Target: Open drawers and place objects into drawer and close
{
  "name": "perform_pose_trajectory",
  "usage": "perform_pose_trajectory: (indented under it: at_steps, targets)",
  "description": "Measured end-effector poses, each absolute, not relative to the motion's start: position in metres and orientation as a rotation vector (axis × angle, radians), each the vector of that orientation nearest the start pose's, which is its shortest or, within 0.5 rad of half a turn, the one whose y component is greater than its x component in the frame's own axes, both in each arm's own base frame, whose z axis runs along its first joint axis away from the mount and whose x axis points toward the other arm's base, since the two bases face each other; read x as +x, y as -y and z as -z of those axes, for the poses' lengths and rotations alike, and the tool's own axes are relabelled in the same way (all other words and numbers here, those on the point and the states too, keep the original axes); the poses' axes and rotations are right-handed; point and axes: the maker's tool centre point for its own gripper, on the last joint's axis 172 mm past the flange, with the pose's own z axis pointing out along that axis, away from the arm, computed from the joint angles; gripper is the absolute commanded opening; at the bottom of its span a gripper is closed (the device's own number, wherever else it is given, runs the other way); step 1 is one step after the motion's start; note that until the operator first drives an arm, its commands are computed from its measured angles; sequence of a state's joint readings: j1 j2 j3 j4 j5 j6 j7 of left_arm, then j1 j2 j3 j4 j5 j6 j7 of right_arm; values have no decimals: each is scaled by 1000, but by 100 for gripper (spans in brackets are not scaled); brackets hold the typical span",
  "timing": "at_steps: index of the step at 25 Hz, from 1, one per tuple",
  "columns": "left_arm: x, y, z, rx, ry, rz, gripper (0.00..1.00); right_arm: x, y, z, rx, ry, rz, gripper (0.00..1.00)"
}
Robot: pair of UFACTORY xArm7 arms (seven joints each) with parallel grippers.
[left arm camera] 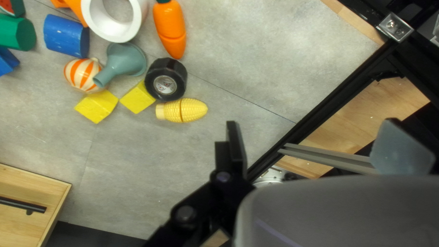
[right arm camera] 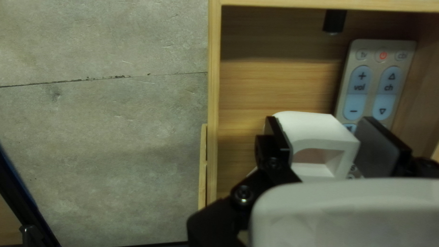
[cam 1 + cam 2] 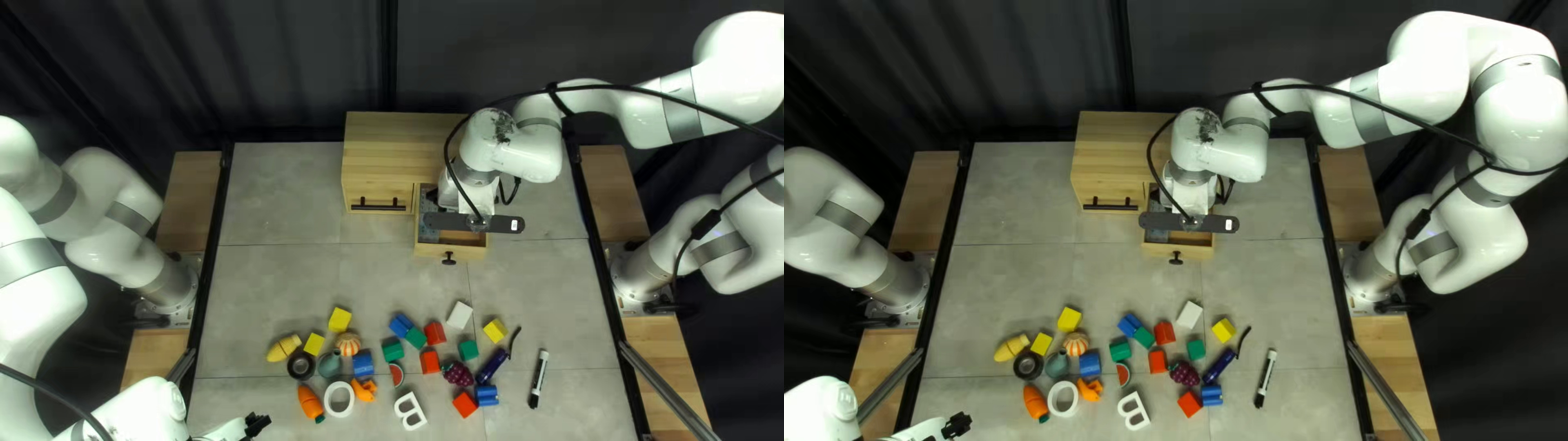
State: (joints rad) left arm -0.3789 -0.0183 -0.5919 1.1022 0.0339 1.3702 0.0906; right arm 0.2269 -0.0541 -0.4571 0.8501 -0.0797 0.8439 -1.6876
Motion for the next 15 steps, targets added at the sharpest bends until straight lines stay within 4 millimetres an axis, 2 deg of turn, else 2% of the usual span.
perform_pose_trajectory:
  at_steps: [15]
  targets:
    - [231, 322, -201, -2562, -1520, -316, 100, 430, 116, -147, -2306, 2238, 23, 0]
